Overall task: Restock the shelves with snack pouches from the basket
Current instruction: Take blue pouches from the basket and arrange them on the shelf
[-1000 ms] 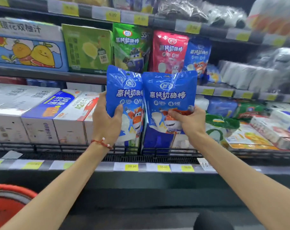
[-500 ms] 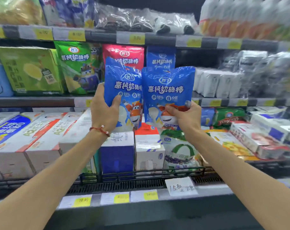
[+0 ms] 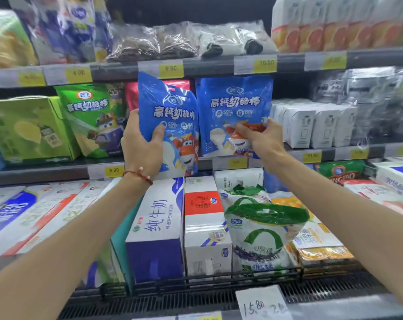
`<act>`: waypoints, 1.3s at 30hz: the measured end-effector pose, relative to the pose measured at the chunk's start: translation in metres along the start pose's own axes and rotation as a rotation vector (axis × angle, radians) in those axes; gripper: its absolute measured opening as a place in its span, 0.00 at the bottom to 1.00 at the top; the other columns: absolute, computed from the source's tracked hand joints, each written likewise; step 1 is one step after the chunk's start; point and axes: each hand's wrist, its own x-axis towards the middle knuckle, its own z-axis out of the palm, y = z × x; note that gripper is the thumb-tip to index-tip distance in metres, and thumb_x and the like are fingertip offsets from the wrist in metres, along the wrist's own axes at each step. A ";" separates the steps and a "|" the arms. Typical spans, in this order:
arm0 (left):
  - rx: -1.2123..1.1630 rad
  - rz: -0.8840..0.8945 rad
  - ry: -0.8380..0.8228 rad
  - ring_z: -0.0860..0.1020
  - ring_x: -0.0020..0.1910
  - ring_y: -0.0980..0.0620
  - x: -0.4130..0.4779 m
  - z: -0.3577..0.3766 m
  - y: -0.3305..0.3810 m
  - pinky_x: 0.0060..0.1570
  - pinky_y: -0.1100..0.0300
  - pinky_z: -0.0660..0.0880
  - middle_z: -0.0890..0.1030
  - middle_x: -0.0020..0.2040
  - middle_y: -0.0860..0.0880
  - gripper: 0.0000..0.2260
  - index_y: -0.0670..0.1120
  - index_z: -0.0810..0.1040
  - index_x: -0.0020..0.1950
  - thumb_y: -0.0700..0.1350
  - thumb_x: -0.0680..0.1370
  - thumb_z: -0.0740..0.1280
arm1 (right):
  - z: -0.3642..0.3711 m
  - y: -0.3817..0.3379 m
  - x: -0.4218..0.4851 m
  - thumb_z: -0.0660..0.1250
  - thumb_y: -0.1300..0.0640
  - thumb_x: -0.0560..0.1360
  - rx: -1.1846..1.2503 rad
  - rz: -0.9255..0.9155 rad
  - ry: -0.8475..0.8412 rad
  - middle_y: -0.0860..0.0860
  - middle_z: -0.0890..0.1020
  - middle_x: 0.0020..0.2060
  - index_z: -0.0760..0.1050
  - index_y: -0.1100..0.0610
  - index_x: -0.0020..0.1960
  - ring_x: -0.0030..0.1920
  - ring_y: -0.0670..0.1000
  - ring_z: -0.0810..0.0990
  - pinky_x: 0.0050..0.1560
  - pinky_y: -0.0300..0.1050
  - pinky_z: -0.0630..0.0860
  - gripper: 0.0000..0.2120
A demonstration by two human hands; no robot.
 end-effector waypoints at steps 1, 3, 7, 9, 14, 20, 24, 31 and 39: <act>0.000 0.001 -0.002 0.78 0.40 0.70 0.003 0.002 -0.002 0.40 0.75 0.72 0.78 0.46 0.58 0.13 0.43 0.74 0.60 0.40 0.77 0.69 | 0.004 0.000 0.005 0.82 0.56 0.69 -0.007 -0.011 -0.002 0.51 0.88 0.45 0.83 0.57 0.50 0.47 0.52 0.88 0.56 0.54 0.84 0.14; -0.006 -0.008 -0.004 0.78 0.40 0.70 0.009 0.005 -0.007 0.41 0.74 0.73 0.78 0.47 0.58 0.13 0.43 0.74 0.61 0.39 0.77 0.69 | 0.011 0.002 0.015 0.81 0.58 0.70 -0.033 -0.034 -0.004 0.48 0.88 0.44 0.82 0.54 0.49 0.44 0.48 0.88 0.53 0.50 0.85 0.12; 0.005 -0.017 -0.014 0.79 0.42 0.66 0.017 0.009 -0.017 0.41 0.72 0.75 0.81 0.49 0.54 0.13 0.44 0.74 0.61 0.40 0.77 0.69 | 0.021 0.017 0.037 0.82 0.57 0.69 -0.094 -0.063 -0.034 0.49 0.88 0.45 0.82 0.54 0.52 0.47 0.50 0.88 0.54 0.56 0.84 0.14; 0.026 0.000 -0.024 0.79 0.42 0.67 0.021 0.010 -0.022 0.41 0.73 0.74 0.80 0.49 0.55 0.12 0.44 0.74 0.60 0.40 0.77 0.69 | 0.024 0.026 0.050 0.84 0.48 0.64 -0.120 -0.057 -0.035 0.50 0.88 0.47 0.82 0.53 0.53 0.48 0.53 0.88 0.54 0.58 0.84 0.22; 0.049 0.004 -0.035 0.79 0.43 0.67 0.028 0.014 -0.036 0.42 0.71 0.76 0.79 0.47 0.60 0.12 0.44 0.74 0.60 0.40 0.77 0.69 | 0.039 0.041 0.081 0.80 0.54 0.71 -0.194 -0.043 -0.083 0.49 0.87 0.50 0.82 0.55 0.58 0.50 0.50 0.87 0.58 0.56 0.83 0.17; 0.035 0.008 -0.033 0.78 0.42 0.65 0.028 0.026 -0.042 0.42 0.73 0.73 0.80 0.48 0.55 0.12 0.44 0.75 0.59 0.39 0.77 0.69 | 0.043 0.050 0.090 0.79 0.49 0.71 -0.305 -0.054 -0.022 0.49 0.86 0.51 0.80 0.55 0.59 0.51 0.50 0.85 0.56 0.56 0.83 0.20; 0.014 -0.014 -0.036 0.78 0.44 0.63 0.025 0.033 -0.033 0.43 0.72 0.75 0.80 0.48 0.54 0.13 0.44 0.75 0.61 0.38 0.77 0.68 | 0.041 0.042 0.083 0.78 0.48 0.72 -0.370 -0.076 -0.022 0.50 0.84 0.54 0.76 0.56 0.62 0.55 0.52 0.83 0.57 0.55 0.82 0.23; 0.039 -0.039 -0.032 0.79 0.44 0.60 0.026 0.047 -0.027 0.41 0.73 0.75 0.80 0.50 0.50 0.12 0.44 0.75 0.60 0.40 0.78 0.68 | 0.027 0.036 0.075 0.75 0.50 0.76 -0.415 -0.015 -0.094 0.50 0.77 0.59 0.63 0.59 0.69 0.60 0.52 0.78 0.61 0.48 0.76 0.30; 0.081 -0.012 -0.017 0.77 0.44 0.59 0.032 0.088 -0.019 0.45 0.73 0.73 0.79 0.51 0.52 0.12 0.42 0.75 0.60 0.41 0.78 0.68 | -0.003 0.042 0.065 0.71 0.54 0.79 -0.382 -0.107 0.034 0.53 0.75 0.61 0.65 0.59 0.73 0.58 0.50 0.77 0.52 0.38 0.74 0.27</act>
